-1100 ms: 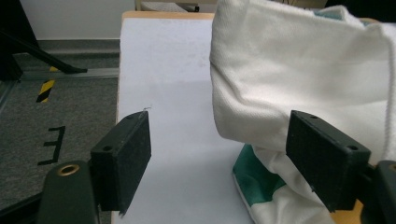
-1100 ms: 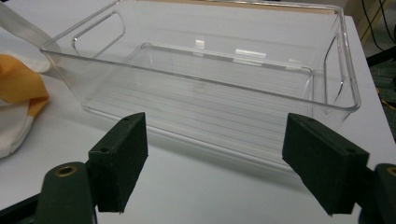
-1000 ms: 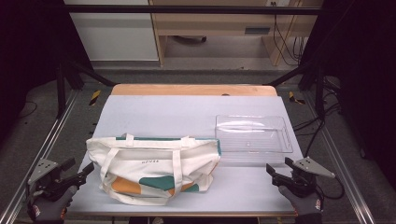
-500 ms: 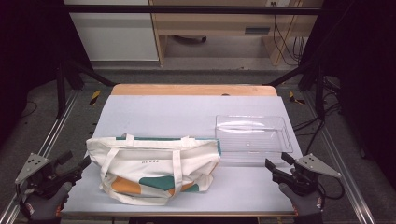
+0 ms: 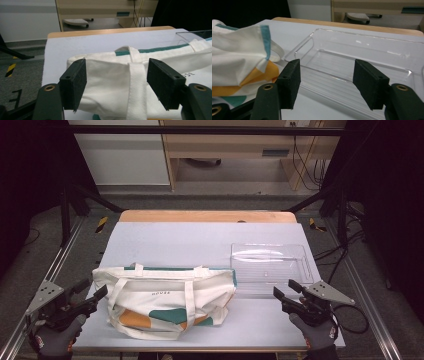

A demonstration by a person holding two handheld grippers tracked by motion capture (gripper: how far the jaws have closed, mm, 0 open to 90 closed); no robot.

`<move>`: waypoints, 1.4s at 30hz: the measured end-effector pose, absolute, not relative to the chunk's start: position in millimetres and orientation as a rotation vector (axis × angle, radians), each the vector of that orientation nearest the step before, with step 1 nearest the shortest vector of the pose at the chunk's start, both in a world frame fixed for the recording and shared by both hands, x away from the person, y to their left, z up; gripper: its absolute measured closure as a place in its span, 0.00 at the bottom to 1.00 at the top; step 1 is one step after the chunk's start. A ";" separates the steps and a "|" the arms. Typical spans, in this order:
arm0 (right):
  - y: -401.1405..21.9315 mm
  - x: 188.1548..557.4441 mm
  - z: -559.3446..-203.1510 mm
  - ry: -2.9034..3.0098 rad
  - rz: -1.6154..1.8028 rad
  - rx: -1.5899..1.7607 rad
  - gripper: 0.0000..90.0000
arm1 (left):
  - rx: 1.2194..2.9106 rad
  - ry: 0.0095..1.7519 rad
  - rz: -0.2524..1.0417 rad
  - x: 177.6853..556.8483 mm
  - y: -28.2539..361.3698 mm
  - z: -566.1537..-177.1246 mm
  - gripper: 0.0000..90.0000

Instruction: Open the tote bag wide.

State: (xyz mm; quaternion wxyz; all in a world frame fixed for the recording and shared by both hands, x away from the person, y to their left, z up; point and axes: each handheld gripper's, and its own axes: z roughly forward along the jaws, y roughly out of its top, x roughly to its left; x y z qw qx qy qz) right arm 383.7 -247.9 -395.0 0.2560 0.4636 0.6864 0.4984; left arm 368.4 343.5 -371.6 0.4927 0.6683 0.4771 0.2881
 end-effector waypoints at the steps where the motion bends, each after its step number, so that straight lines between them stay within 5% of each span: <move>1: -244.9 385.0 -393.2 1.867 1.361 1.253 0.45 | 1.632 1.158 0.697 369.2 341.1 -372.3 0.37; 19: -186.8 401.0 -368.7 1.992 1.445 1.092 0.49 | 1.810 1.176 0.610 392.1 314.9 -395.2 0.49; 30: -155.0 410.8 -350.3 2.069 1.470 1.018 0.49 | 1.861 1.176 0.584 398.7 306.6 -398.2 0.76; 42: -64.5 426.6 -356.2 2.220 1.495 0.868 0.51 | 1.840 1.174 0.546 393.6 311.9 -403.5 0.89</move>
